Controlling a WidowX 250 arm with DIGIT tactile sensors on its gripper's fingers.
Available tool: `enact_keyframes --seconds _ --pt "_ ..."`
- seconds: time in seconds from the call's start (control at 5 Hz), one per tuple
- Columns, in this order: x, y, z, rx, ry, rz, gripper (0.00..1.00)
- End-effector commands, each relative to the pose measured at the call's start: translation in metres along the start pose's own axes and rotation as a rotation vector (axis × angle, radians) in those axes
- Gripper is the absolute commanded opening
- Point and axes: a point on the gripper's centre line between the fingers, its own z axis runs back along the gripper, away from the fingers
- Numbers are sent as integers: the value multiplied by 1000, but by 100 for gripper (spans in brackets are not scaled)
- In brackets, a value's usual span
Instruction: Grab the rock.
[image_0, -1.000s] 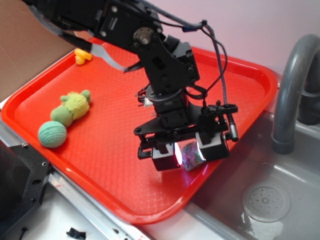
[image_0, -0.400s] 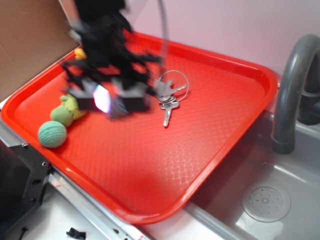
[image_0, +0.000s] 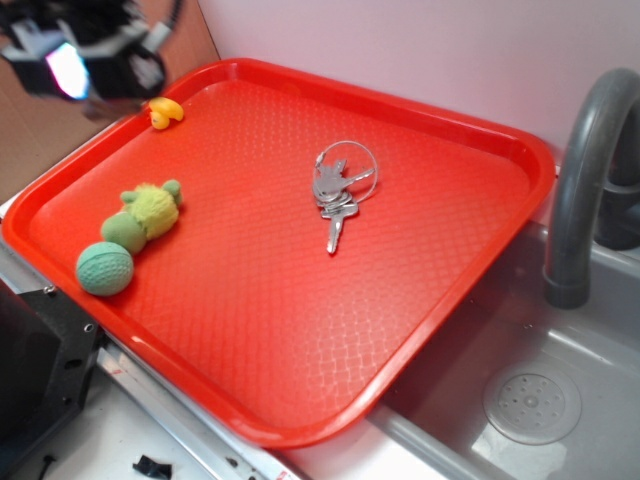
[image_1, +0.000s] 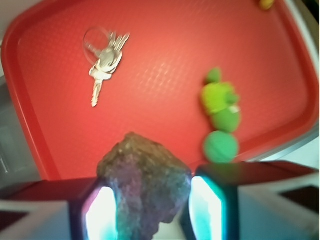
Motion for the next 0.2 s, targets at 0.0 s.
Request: enact_keyframes --seconds 0.0 --pt "12 5 13 -4 -53 141 0"
